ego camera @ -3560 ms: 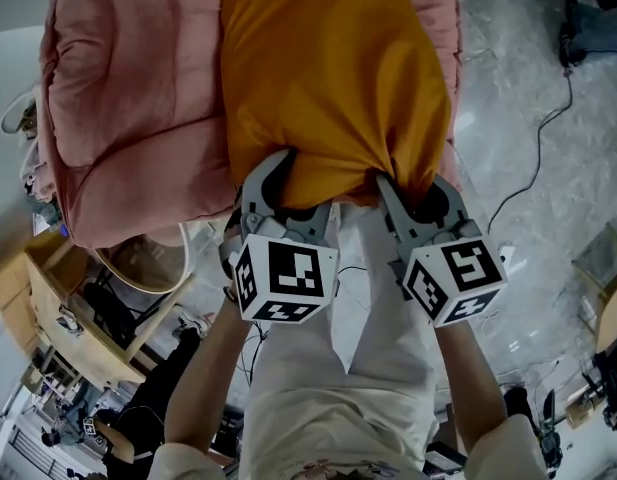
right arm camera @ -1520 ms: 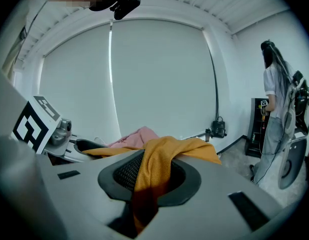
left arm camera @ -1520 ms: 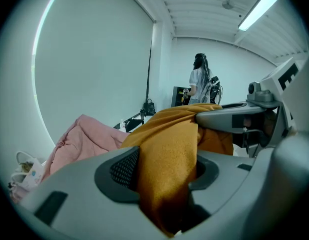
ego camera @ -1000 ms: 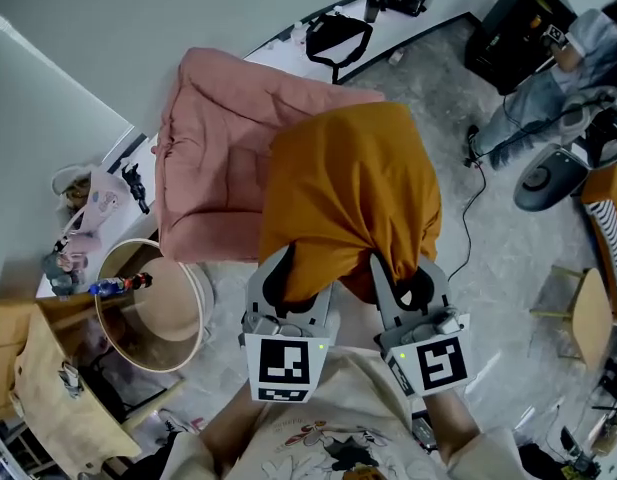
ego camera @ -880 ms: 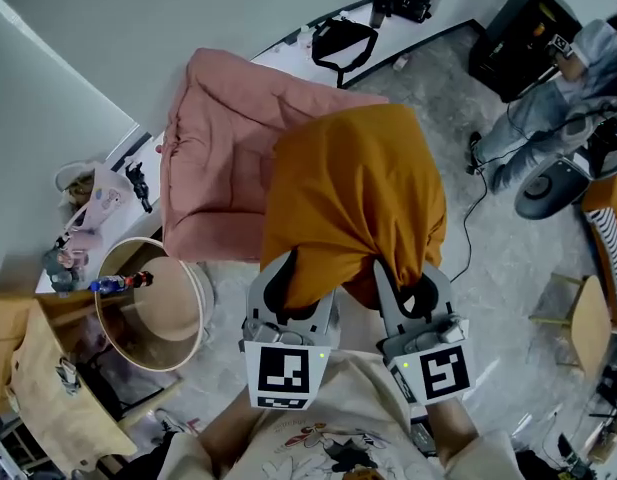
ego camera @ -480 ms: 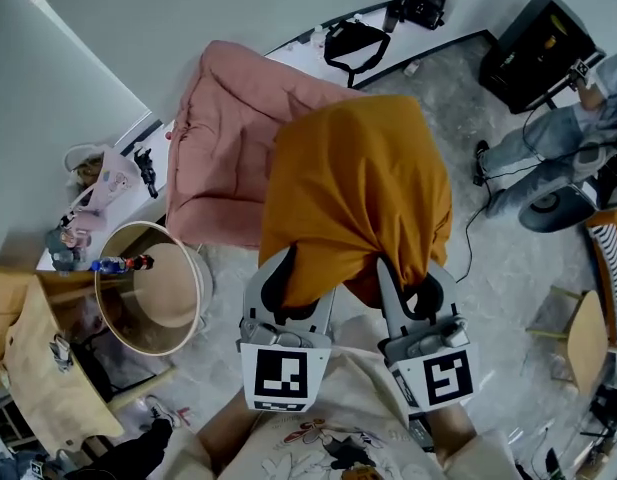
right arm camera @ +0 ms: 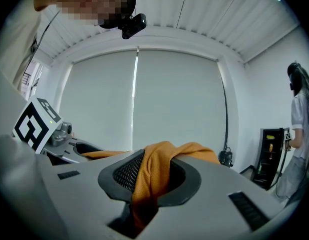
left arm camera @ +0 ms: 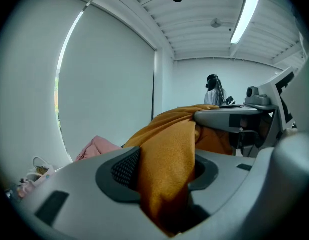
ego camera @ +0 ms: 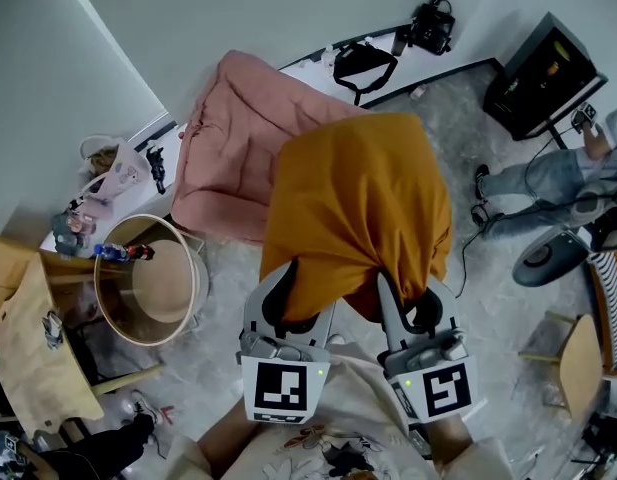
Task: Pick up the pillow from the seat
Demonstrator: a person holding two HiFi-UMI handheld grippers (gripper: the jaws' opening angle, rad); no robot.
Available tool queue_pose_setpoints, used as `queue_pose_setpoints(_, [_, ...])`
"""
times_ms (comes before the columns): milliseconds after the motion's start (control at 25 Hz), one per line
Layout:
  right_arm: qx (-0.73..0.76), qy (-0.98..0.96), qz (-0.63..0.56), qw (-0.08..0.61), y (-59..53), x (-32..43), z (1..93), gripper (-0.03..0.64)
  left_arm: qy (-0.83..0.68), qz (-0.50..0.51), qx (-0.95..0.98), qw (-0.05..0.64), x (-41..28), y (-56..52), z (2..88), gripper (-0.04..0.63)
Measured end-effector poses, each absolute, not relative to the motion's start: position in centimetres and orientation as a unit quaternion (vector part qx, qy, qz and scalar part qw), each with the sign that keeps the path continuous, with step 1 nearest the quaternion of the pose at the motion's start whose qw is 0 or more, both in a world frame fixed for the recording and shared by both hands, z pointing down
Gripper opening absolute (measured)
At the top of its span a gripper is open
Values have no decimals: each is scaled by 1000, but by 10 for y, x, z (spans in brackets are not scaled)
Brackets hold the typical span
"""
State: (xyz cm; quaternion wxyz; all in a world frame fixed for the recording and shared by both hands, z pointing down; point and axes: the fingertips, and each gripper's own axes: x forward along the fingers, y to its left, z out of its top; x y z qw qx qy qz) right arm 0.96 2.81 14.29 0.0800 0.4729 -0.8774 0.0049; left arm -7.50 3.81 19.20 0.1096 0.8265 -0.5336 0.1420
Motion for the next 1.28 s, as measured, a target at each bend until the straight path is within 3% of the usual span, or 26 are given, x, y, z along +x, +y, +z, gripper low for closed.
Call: queue_pose_setpoints(1280, [429,-901,-66,25,167,62,78,91,-577,118,806,66,-19,178,132,216])
